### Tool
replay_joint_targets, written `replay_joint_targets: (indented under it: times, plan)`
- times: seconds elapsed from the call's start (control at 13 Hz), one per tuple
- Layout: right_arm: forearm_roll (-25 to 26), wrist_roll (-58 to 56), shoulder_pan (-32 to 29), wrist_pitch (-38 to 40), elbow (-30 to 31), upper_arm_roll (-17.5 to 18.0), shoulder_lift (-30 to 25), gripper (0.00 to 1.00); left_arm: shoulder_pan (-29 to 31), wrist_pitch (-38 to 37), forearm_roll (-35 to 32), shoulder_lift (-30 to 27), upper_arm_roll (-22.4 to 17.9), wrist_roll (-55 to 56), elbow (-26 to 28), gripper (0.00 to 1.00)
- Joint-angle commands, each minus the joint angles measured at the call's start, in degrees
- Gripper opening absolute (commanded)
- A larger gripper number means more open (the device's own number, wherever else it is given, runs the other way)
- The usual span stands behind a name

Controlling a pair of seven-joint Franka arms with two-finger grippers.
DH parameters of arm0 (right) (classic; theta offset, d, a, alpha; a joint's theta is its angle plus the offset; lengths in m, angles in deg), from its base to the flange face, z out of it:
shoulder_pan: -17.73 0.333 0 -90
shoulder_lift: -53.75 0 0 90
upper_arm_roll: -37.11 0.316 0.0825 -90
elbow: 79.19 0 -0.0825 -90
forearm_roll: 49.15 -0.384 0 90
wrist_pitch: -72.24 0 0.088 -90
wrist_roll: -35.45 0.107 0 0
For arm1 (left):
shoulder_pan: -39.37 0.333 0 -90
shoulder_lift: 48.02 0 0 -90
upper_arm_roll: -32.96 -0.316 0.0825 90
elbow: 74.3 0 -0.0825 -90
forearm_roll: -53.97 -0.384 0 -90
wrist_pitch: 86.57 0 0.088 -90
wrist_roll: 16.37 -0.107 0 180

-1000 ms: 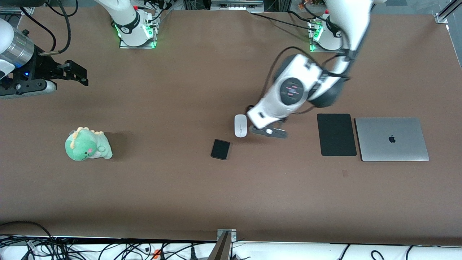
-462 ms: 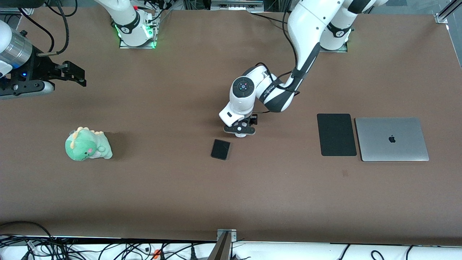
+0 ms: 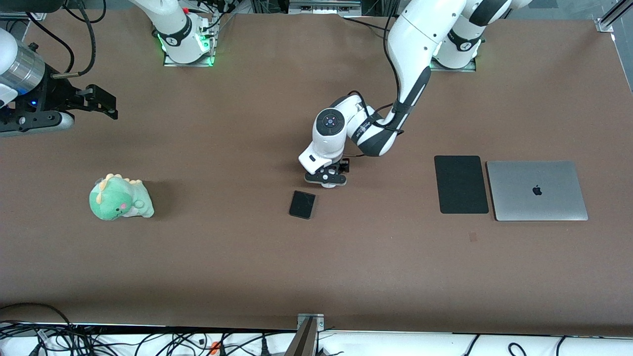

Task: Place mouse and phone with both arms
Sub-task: 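Carry the mouse onto the black mouse pad while the right gripper reaches the phone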

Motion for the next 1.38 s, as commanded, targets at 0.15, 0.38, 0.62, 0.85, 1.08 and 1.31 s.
replay_joint_targets:
  times: [0.15,0.38,0.62,0.85,1.08,1.31]
  plan:
    - [0.9,0.5,-0.1,-0.5,-0.9,0.7,1.0,1.00,1.5,-4.0,-2.4,-3.5,-0.9,0.3,-0.3,0.23]
    - [0.1,0.7,0.2,-1.2,-0.9,0.7,1.5,1.00,9.3,-19.3,-1.4,-11.1,-0.2,-9.9,-0.7,0.24]
    - [-0.2,3.4,1.6,-2.7,-0.9,0.8,3.3,1.00,18.5,-29.4,-1.4,-13.8,-0.3,-24.1,-0.6,0.26]
    - [-0.6,12.6,5.0,-4.8,-1.0,0.8,6.8,1.00,29.6,-31.8,-1.8,-13.6,-0.4,-33.5,1.5,0.25]
    - [-4.4,22.1,9.1,-9.9,-1.0,0.8,12.7,1.00,36.2,-22.6,-2.0,-14.0,-0.4,-40.5,9.4,0.26]
    - [-4.5,35.7,16.4,-19.5,-2.6,0.8,21.5,1.00,40.2,-12.5,-2.5,-14.1,-0.5,-42.6,17.0,0.32]
